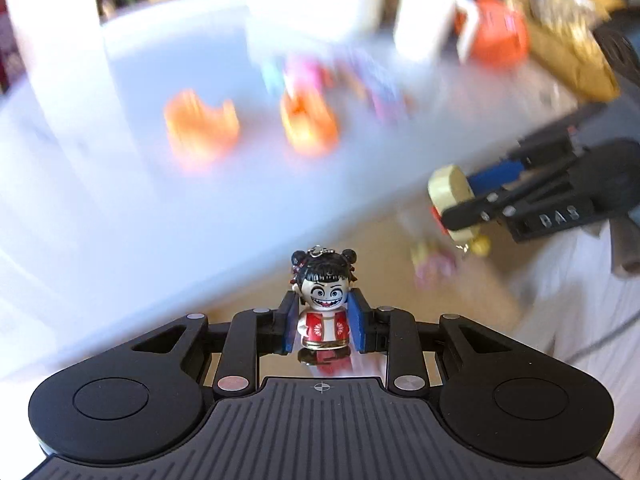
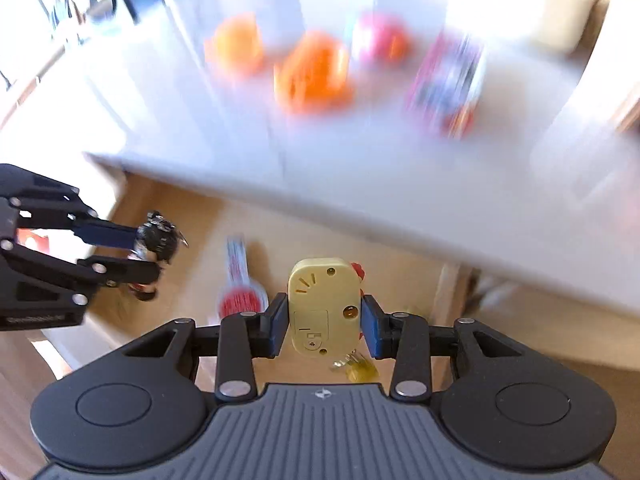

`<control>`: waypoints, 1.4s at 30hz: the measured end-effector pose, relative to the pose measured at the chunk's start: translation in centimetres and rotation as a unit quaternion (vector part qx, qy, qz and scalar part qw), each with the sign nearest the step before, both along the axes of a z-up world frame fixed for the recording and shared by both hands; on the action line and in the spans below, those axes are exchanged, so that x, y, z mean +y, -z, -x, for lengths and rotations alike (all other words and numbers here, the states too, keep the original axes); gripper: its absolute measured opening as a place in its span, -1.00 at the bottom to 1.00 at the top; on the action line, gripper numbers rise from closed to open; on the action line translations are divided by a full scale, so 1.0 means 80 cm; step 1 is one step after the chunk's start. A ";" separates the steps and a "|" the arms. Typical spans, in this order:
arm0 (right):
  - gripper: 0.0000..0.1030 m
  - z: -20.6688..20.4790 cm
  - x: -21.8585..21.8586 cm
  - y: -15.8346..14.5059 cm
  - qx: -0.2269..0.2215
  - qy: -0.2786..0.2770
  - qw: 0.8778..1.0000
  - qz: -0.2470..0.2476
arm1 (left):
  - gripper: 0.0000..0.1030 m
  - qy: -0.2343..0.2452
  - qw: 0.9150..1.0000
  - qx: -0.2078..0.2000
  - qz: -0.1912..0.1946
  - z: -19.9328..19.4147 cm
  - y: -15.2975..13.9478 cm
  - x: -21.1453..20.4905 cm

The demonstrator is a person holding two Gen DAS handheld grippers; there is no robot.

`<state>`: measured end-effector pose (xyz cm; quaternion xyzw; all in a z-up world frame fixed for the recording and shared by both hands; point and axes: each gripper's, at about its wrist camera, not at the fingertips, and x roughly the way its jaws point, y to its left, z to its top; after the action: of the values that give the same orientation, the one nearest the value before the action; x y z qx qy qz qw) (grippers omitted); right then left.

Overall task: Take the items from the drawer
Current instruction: 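Carry doll and yellow toy onto the countertop and open both tools, then lower both open tools back into the drawer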

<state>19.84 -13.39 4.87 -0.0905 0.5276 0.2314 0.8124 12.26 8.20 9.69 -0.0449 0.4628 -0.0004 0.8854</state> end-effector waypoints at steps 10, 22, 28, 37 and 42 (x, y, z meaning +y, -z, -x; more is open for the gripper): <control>-0.27 -0.105 0.017 -0.084 -0.133 0.061 0.989 -0.008 | -0.41 -0.084 0.995 -0.049 -0.003 -0.084 -0.016 0.068; -0.05 -0.163 0.031 -0.022 -0.126 0.092 0.988 0.001 | -0.29 -0.128 0.989 -0.072 -0.037 -0.097 0.018 0.092; 0.15 -0.126 0.010 -0.048 -0.132 0.094 0.986 -0.033 | -0.36 -0.140 0.980 -0.133 -0.039 -0.060 -0.017 0.081; 0.37 -0.024 -0.053 -0.038 -0.102 0.071 0.991 -0.057 | -0.37 -0.062 0.994 -0.079 -0.035 0.026 -0.018 0.019; 0.37 0.012 -0.062 0.008 -0.071 0.045 0.996 -0.032 | -0.37 -0.019 0.999 0.035 0.013 0.037 0.042 -0.003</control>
<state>18.91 -18.34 4.25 -0.0570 0.4646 0.2044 0.8597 9.31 7.96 6.34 -0.0650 0.4923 0.0119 0.8679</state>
